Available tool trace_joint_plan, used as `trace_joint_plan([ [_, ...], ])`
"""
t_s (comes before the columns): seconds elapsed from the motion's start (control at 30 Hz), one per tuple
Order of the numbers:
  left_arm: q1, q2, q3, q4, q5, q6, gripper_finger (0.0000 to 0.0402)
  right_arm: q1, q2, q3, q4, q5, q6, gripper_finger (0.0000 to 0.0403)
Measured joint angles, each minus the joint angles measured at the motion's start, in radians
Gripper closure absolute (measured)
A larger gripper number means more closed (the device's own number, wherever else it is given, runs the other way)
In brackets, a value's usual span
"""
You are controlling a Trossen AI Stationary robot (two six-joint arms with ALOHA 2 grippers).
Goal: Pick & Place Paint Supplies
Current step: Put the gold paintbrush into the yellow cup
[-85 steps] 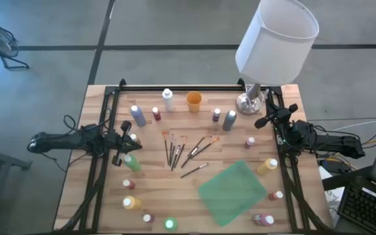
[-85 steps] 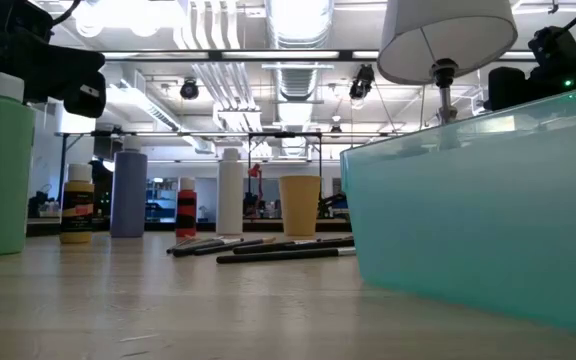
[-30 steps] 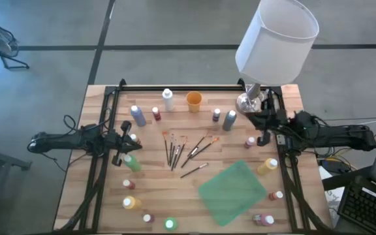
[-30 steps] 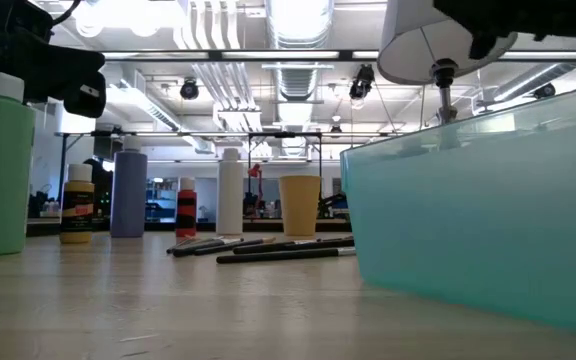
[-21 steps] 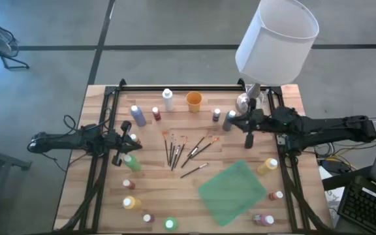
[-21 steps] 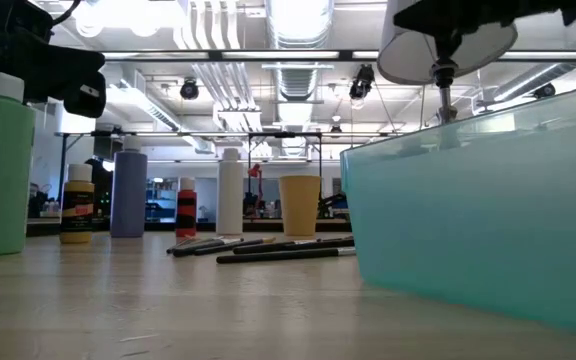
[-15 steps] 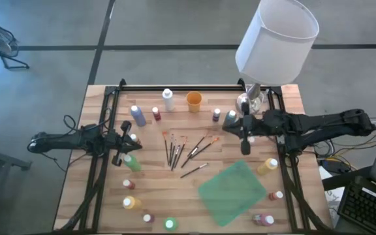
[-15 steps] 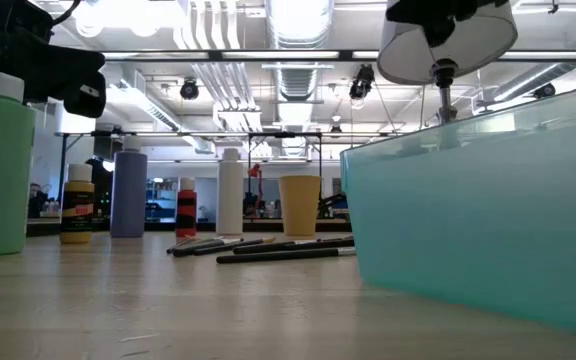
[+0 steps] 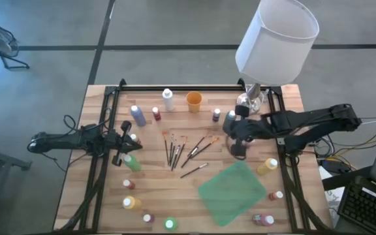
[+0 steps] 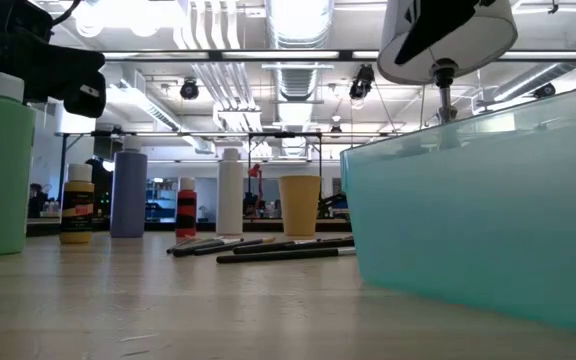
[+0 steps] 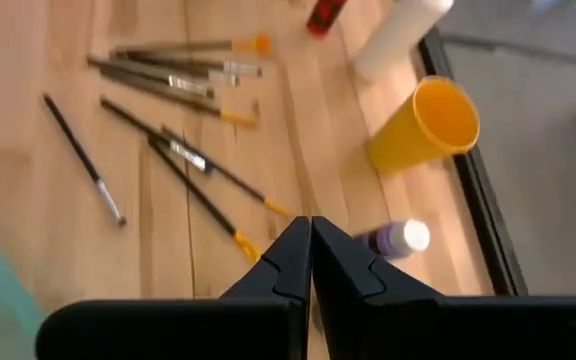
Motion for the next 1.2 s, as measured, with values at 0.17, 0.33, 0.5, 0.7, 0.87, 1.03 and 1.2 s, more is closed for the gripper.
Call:
trace_joint_plan([
  [0.17,0.0,0.001,0.0,-0.001,0.0,0.0,0.0388,-0.005,0.123,0.122,-0.14,-0.002,0.0,0.0385],
  [0.33,0.0,0.001,0.0,-0.001,0.0,0.0,0.0388,-0.037,0.229,0.218,-0.252,-0.007,-0.014,0.0332],
  [0.5,0.0,0.001,0.0,-0.001,0.0,0.0,0.0388,-0.07,0.31,0.238,-0.287,-0.008,-0.125,0.0269],
  [0.7,0.0,0.001,0.0,-0.001,0.0,0.0,0.0388,-0.106,0.379,0.231,-0.289,-0.011,-0.198,0.0223],
  [0.87,0.0,0.002,0.0,0.0,0.0,0.0,0.0388,-0.124,0.422,0.23,-0.287,-0.012,-0.213,0.021],
  [1.03,0.0,0.002,0.0,0.0,0.0,0.0,0.0388,-0.127,0.462,0.228,-0.285,-0.021,-0.236,0.0209],
  [1.2,0.0,0.002,0.0,0.0,0.0,0.0,0.0388,-0.133,0.505,0.225,-0.275,-0.075,-0.264,0.0225],
])
